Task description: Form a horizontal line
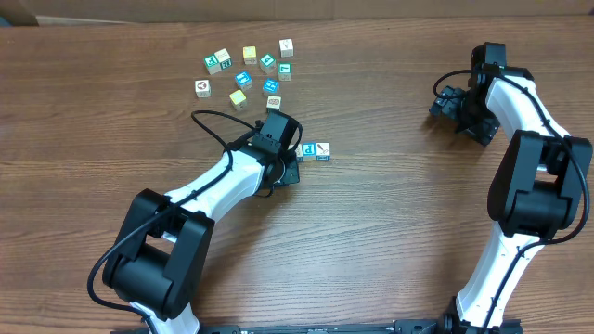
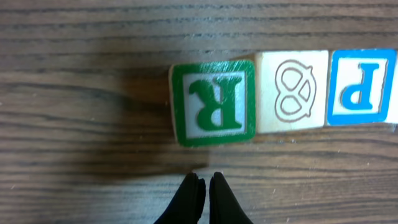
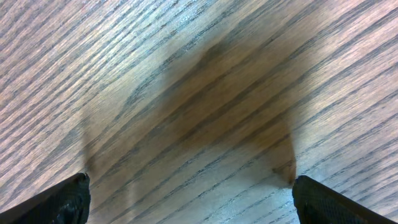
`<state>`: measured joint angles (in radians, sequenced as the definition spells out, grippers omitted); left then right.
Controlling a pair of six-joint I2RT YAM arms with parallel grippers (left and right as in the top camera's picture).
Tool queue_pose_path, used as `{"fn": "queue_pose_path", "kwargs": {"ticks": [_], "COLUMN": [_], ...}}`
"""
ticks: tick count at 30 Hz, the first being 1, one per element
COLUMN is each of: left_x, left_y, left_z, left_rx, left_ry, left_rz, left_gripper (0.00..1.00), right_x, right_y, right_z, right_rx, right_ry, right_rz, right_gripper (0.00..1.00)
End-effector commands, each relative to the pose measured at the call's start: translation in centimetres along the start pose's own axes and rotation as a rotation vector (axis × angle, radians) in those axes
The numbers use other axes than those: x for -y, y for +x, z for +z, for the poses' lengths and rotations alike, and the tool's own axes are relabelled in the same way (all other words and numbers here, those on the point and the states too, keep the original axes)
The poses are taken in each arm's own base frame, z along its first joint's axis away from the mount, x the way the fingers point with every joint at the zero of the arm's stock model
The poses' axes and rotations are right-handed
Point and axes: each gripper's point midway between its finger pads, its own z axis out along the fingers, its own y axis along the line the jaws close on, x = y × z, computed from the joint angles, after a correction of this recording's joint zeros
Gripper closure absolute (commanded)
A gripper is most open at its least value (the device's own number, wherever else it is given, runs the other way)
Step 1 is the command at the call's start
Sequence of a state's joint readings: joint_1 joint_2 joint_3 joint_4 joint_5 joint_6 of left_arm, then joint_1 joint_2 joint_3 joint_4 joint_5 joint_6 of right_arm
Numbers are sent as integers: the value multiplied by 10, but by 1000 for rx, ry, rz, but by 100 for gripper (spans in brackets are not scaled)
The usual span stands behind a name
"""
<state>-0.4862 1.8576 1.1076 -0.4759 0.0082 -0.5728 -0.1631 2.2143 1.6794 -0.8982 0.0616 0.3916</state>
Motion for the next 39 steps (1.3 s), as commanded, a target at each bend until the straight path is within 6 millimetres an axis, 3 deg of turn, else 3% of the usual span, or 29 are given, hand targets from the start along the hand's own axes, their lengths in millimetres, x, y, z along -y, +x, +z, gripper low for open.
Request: {"fn": "queue_pose_path", "kwargs": {"ticks": [1, 20, 33, 37, 39], "left_x": [4, -8, -3, 5, -3], "left_y": [-5, -6, -3, 5, -4], "left_z": [4, 21, 25, 16, -4], "left_rx": [4, -27, -62, -117, -101], "left_ry": [14, 25, 77, 123, 75], "left_rz": [16, -50, -63, -46, -57], "left_gripper": [96, 96, 96, 96, 96], "right_x": [-4, -4, -4, -4, -4], "right_y": [-15, -15, -15, -15, -15], "right_z": [-21, -21, -21, -21, -21], "right_rx": [58, 59, 59, 59, 58], "right_ry": [-24, -24, -24, -24, -24], "right_rz": [6, 6, 6, 6, 6], "right_gripper": [0, 0, 0, 0, 0]}}
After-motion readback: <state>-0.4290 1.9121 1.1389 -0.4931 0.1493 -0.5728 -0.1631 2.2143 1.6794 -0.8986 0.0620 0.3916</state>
